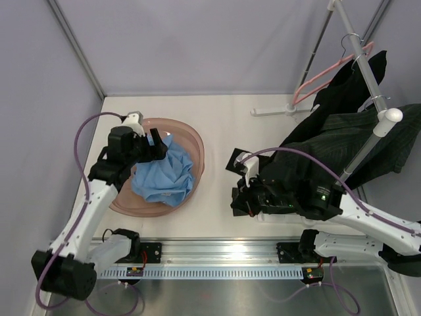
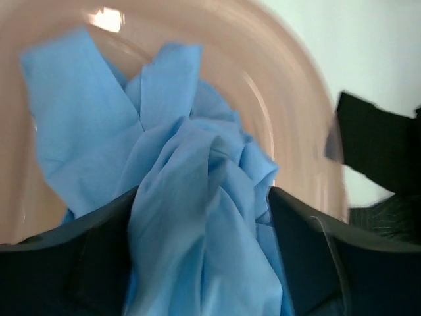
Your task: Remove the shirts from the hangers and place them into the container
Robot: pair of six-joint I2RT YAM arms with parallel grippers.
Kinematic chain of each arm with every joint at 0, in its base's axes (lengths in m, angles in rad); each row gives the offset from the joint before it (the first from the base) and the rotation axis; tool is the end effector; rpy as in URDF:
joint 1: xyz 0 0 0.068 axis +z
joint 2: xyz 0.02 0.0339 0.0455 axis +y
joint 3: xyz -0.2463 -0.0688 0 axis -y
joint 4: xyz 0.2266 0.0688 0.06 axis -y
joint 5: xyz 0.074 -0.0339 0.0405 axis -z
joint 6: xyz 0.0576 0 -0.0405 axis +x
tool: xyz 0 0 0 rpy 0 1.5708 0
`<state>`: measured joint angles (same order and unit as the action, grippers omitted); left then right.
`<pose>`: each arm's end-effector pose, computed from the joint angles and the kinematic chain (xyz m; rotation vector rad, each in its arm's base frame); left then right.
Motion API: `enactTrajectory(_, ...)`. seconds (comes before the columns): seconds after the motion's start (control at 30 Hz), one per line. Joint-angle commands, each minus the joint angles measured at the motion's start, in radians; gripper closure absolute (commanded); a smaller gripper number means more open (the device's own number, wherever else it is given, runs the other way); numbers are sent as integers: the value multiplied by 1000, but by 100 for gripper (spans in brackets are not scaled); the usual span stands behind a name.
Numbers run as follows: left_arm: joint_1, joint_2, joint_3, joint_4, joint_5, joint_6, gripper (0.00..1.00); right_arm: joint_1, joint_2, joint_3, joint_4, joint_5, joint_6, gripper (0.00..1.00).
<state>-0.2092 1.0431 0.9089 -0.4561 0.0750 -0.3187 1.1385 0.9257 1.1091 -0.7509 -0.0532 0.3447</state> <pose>0.2317 -0.0536 0.2823 -0.0759 2.1833 -0.3832 0.0788 0.1780 0.3399 -0.9131 2.0924 0.8904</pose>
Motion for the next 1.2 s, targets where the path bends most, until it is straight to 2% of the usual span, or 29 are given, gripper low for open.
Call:
enactTrajectory(0.0, -71, -168, 85, -21, -69, 36, 12, 35, 42, -66, 116, 15, 42, 100)
enactTrajectory(0.1, -174, -175, 198, -36, -48, 88, 16, 43, 77, -110, 166, 36, 63, 100)
enactTrajectory(0.2, -269, -117, 319, 6, 61, 147, 18, 43, 82, -172, 234, 35, 97, 100)
enactTrajectory(0.27, -344, -22, 442, 48, 117, 214, 18, 43, 62, -243, 301, 12, 138, 100)
enactTrajectory(0.33, -369, 100, 528, 88, 254, 248, 20, 41, 30, -310, 349, 7, 198, 100)
enactTrajectory(0.37, -377, 153, 642, 105, 303, 250, 21, 41, 19, -345, 370, 7, 218, 100)
enactTrajectory(0.43, -389, 260, 773, 109, 441, 254, 22, 43, -4, -439, 421, 6, 250, 100)
enactTrajectory(0.47, -409, 362, 889, 125, 483, 248, 23, 43, -8, -484, 435, 9, 279, 100)
enactTrajectory(0.5, -420, 409, 938, 141, 540, 242, 25, 43, -13, -505, 443, 13, 292, 100)
enactTrajectory(0.57, -452, 536, 1037, 187, 598, 216, 29, 43, -19, -537, 441, 19, 313, 100)
enactTrajectory(0.6, -464, 575, 1121, 203, 609, 208, 30, 43, -22, -543, 440, 23, 318, 100)
enactTrajectory(0.67, -502, 644, 1192, 264, 650, 199, 29, 44, -37, -546, 423, 36, 324, 100)
enactTrajectory(0.73, -545, 733, 1269, 298, 635, 199, 27, 44, -54, -542, 410, 49, 327, 100)
enactTrajectory(0.87, -605, 880, 1429, 295, 592, 195, 32, 44, -64, -528, 397, 49, 335, 100)
enactTrajectory(1.03, -689, 920, 1424, 350, 519, 231, 31, 46, -65, -568, 430, 49, 370, 100)
enactTrajectory(1.17, -716, 965, 1456, 366, 511, 207, 30, 46, -80, -601, 462, 38, 385, 100)
